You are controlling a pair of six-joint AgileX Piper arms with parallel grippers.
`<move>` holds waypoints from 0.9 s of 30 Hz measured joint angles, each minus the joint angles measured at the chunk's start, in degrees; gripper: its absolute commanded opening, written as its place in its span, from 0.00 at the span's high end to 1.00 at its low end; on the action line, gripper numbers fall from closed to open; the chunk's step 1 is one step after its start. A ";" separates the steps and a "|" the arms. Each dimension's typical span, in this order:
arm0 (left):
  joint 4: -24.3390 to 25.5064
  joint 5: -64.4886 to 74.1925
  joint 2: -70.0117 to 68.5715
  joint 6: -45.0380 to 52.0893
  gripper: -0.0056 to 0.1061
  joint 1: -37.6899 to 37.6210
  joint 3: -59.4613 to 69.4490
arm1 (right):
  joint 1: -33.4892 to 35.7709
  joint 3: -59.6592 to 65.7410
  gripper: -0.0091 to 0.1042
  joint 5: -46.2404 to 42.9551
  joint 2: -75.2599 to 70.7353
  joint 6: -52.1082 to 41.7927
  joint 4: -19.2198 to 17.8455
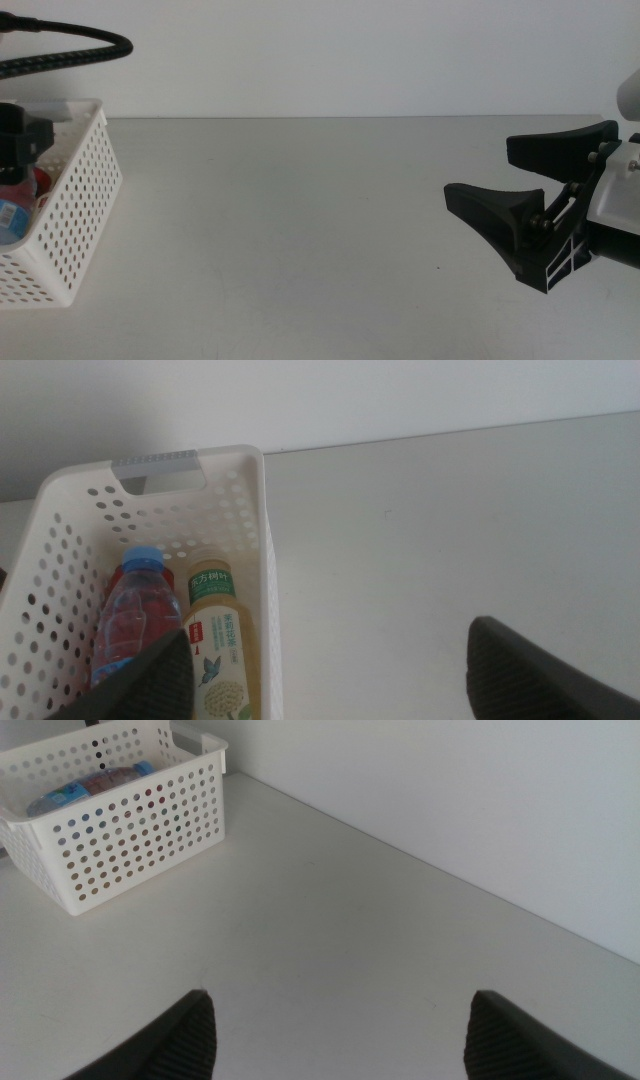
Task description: Use arms to grab the bottles and put them into the dustbin to the left of the table.
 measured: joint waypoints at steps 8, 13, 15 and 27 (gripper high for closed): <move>0.08 0.00 0.00 0.00 0.11 0.00 0.00 | -8.14 4.09 0.36 0.00 -4.15 0.00 -2.86; 0.07 -0.66 -4.33 0.00 0.11 0.00 2.55 | -20.73 11.89 0.36 -0.21 -13.41 0.00 -3.29; 0.07 -0.86 -9.17 0.00 0.11 0.00 4.81 | -26.44 16.24 0.36 -0.21 -17.99 0.00 -3.41; -0.04 -5.15 -41.39 -0.02 0.11 0.00 33.89 | -39.29 34.99 0.36 0.51 -45.51 0.00 -3.52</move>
